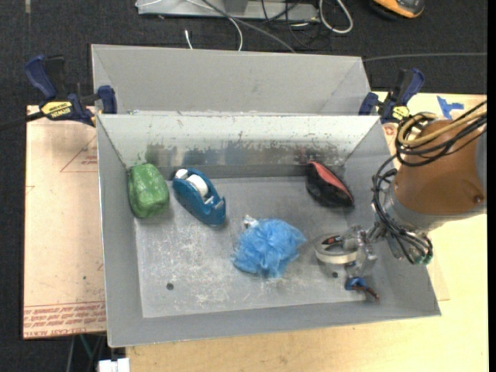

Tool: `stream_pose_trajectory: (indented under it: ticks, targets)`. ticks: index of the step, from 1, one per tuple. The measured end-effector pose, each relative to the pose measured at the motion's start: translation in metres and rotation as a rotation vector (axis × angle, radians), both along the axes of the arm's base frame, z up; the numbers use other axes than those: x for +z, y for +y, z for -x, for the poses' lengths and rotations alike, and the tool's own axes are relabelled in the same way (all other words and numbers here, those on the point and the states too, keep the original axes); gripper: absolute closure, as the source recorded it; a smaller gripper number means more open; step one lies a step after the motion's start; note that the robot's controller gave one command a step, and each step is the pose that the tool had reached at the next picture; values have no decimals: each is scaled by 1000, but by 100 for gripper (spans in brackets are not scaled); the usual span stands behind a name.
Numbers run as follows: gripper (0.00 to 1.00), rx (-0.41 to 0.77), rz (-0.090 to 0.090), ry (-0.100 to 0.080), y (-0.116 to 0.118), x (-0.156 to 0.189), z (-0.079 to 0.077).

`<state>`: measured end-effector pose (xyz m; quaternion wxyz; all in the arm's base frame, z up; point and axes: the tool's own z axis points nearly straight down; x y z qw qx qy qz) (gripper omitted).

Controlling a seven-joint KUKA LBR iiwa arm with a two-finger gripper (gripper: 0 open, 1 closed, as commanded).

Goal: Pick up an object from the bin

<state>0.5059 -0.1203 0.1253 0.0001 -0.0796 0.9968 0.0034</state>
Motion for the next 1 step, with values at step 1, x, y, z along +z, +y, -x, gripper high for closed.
stream_pose_trajectory:
  ticks: [1]
  targets:
    - [100, -1, 1, -6, 0, 38, -1]
